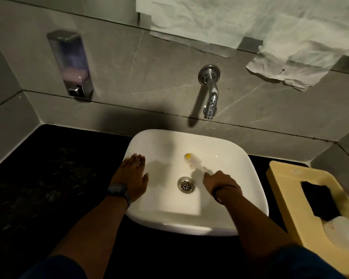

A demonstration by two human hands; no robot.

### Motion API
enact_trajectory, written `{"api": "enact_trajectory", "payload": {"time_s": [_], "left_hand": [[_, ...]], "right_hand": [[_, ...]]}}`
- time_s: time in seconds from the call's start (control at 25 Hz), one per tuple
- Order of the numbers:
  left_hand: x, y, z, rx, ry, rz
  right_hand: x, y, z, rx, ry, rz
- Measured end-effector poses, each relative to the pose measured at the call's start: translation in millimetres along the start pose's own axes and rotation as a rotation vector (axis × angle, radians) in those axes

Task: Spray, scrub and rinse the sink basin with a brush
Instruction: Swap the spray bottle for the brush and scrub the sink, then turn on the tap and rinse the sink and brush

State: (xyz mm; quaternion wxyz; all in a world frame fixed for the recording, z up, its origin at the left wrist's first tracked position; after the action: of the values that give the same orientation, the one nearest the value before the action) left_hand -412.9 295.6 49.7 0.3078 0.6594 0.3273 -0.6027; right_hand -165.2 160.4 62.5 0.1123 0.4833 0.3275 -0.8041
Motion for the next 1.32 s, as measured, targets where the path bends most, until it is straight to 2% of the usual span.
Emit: {"api": "enact_trajectory", "payload": {"time_s": [0.12, 0.2, 0.28, 0.36, 0.44, 0.52, 0.64, 0.72, 0.8, 0.88, 0.96, 1.04, 1.08, 1.16, 1.24, 1.32], "left_hand": [[0.9, -0.5, -1.5, 0.003, 0.012, -0.002], [1.1, -0.4, -1.6, -0.001, 0.023, -0.005], [1.7, -0.6, -0.9, -0.006, 0.024, -0.017], [3.3, -0.7, -0.7, -0.003, 0.010, -0.029], [2.7, -0.5, -0.9, -0.004, 0.005, -0.024], [2.2, -1.1, -0.9, -0.011, -0.006, -0.021], [1.8, -2.0, -0.6, -0.021, 0.002, -0.024], [2.6, -1.4, -1.2, -0.016, 0.009, -0.033], [4.7, -1.6, -2.2, -0.018, 0.011, -0.039], [6.1, -2.2, -4.2, -0.019, -0.014, -0.065], [7.9, -1.9, -3.6, -0.018, -0.053, -0.098], [10.5, -1.8, 0.8, -0.033, -0.114, -0.102], [6.7, 0.5, 0.6, -0.059, -0.123, -0.053], [-21.6, 5.1, -8.7, -0.196, -0.029, 0.237], [-70.6, 19.5, -26.7, -0.311, 0.142, 0.576], [-122.7, 44.5, -52.4, -0.319, 0.250, 0.736]], "right_hand": [[-28.0, 35.3, -4.8, 0.138, -0.003, -0.040], [-28.2, 44.7, 16.6, 0.213, -0.164, -0.026], [-17.2, 39.1, 37.0, 0.193, -0.326, 0.020], [-1.3, 20.1, 39.7, 0.076, -0.361, -0.019], [20.1, -11.3, 38.8, -0.083, -0.358, -0.086], [34.0, -26.2, 29.7, -0.139, -0.275, -0.040], [7.7, 14.1, 6.8, 0.022, -0.042, 0.025], [-30.4, 57.3, -4.4, 0.146, -0.013, -0.019], [-57.0, 86.6, -3.6, 0.268, -0.123, -0.141], [-53.8, 93.9, 20.2, 0.381, -0.371, -0.141], [-27.9, 83.5, 47.7, 0.356, -0.561, -0.100], [3.8, 54.3, 65.3, 0.236, -0.648, -0.085], [14.1, 38.7, 69.6, 0.167, -0.666, -0.073], [10.8, 15.1, 70.6, 0.067, -0.623, -0.151], [-23.9, 8.9, 63.2, 0.045, -0.472, -0.352], [-68.9, 16.2, 56.7, 0.071, -0.330, -0.539]]}}
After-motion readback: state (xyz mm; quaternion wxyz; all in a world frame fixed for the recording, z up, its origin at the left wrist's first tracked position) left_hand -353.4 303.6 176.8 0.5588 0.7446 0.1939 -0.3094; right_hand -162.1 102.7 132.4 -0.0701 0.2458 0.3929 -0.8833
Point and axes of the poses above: each hand's wrist, its own z-axis away from the middle knuckle, its own x-axis out of the palm, y = z × x, the point moved 8 cm from there along -z, towards the middle knuckle, and after that the axes turned 10 degrees about -z, right-handed, at the moved point
